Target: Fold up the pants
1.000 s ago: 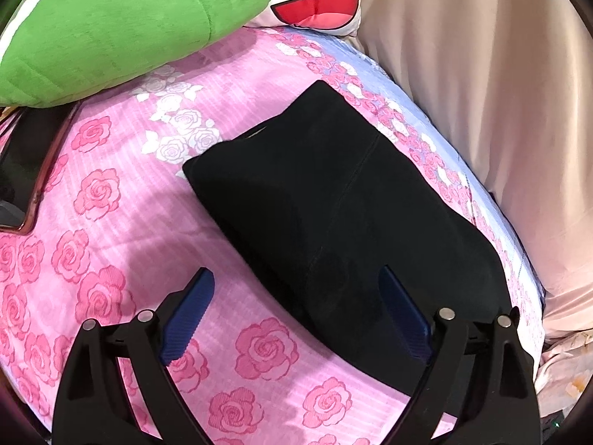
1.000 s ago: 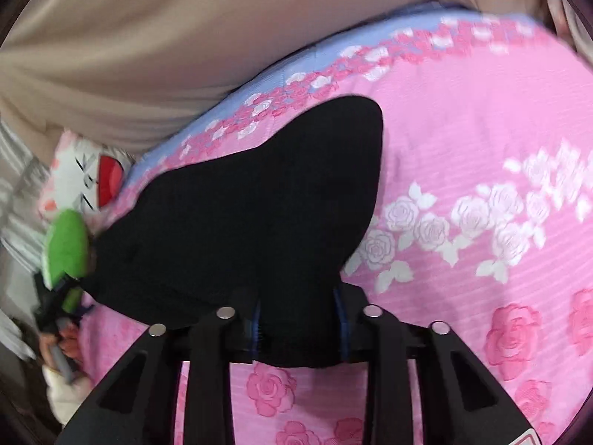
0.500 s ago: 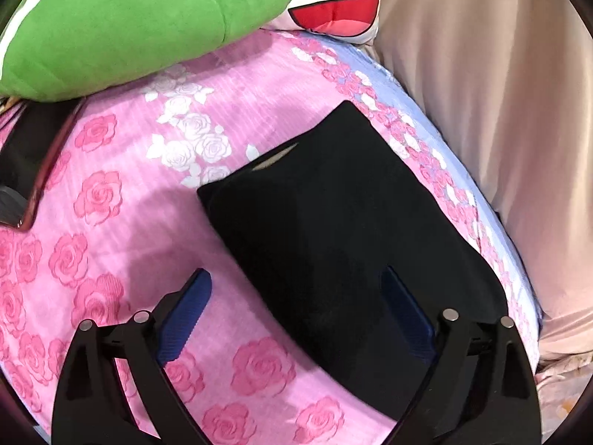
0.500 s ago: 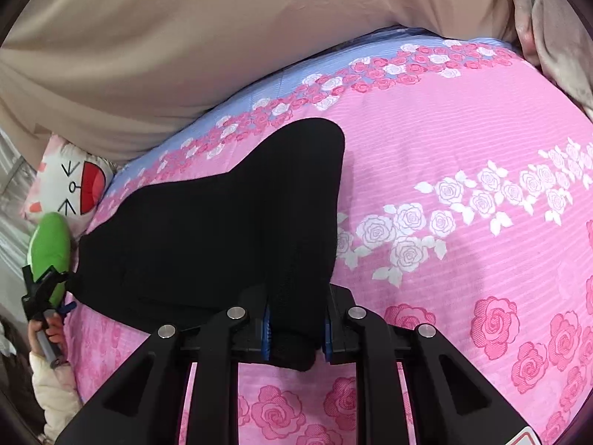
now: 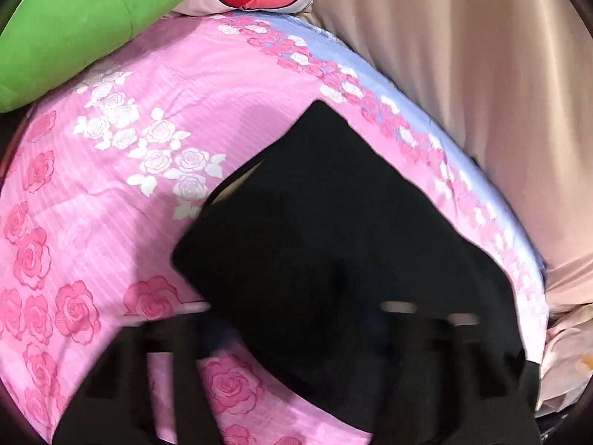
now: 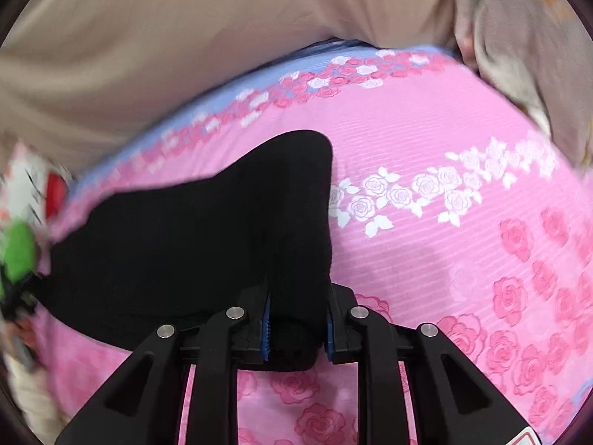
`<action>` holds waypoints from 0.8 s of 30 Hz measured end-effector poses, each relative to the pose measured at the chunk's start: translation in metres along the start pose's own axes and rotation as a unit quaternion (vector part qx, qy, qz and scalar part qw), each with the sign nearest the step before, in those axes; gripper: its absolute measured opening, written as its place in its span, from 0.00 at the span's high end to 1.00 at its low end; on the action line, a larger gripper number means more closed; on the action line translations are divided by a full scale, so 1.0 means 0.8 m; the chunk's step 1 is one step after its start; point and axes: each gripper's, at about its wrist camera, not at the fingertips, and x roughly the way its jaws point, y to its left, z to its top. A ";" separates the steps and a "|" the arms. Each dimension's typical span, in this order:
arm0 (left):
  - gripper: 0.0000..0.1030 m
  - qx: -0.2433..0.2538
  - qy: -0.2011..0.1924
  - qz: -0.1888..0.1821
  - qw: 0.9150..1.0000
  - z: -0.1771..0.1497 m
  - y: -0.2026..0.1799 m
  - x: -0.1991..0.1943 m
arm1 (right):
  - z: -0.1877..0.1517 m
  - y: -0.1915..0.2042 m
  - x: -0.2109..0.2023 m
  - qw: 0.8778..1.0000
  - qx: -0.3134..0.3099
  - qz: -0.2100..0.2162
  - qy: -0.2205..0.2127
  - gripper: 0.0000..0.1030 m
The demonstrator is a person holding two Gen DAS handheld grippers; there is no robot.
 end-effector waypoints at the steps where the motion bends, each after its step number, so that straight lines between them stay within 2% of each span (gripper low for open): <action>1: 0.81 -0.006 0.003 -0.013 1.000 0.000 -0.002 -0.001 | 0.000 0.002 -0.001 1.000 -0.004 -0.002 -0.004 0.75; 2: 0.82 -0.002 -0.004 -0.009 1.000 0.001 -0.007 -0.008 | 0.000 0.004 -0.003 1.000 -0.007 0.001 -0.004 0.75; 4: 0.83 0.033 -0.035 -0.013 0.999 -0.001 -0.038 -0.041 | 0.003 0.001 -0.010 1.000 -0.004 -0.009 -0.006 0.59; 5: 0.83 0.049 -0.045 -0.024 0.997 -0.002 -0.051 -0.056 | 0.004 -0.001 -0.020 1.000 -0.003 -0.024 -0.019 0.48; 7: 0.83 0.095 -0.066 -0.070 0.991 -0.015 -0.100 -0.100 | 0.005 -0.001 -0.046 0.997 -0.009 -0.051 -0.057 0.39; 9: 0.83 0.147 -0.075 -0.115 0.980 -0.036 -0.153 -0.132 | 0.008 0.001 -0.071 0.995 -0.010 -0.039 -0.087 0.36; 10: 0.83 0.176 -0.075 -0.140 0.971 -0.053 -0.188 -0.147 | 0.010 0.004 -0.078 0.995 -0.011 -0.026 -0.094 0.34; 13: 0.82 0.260 -0.042 -0.199 0.944 -0.110 -0.275 -0.153 | 0.013 0.024 -0.082 0.995 -0.022 0.029 -0.094 0.33; 15: 0.81 0.303 -0.013 -0.209 0.930 -0.151 -0.318 -0.139 | 0.010 0.042 -0.069 0.995 -0.036 0.049 -0.083 0.32; 16: 0.81 0.318 -0.003 -0.205 0.926 -0.171 -0.334 -0.126 | 0.010 0.050 -0.062 0.995 -0.044 0.054 -0.077 0.32; 18: 0.82 0.313 0.011 -0.193 0.930 -0.180 -0.342 -0.106 | 0.004 0.068 -0.046 0.994 -0.058 0.074 -0.062 0.32; 20: 0.83 0.291 0.021 -0.184 0.939 -0.174 -0.332 -0.096 | -0.005 0.093 -0.033 0.991 -0.077 0.101 -0.045 0.32; 24: 0.83 0.265 -0.024 -0.164 0.950 -0.144 -0.306 -0.116 | -0.024 0.161 -0.003 0.976 -0.145 0.161 -0.004 0.32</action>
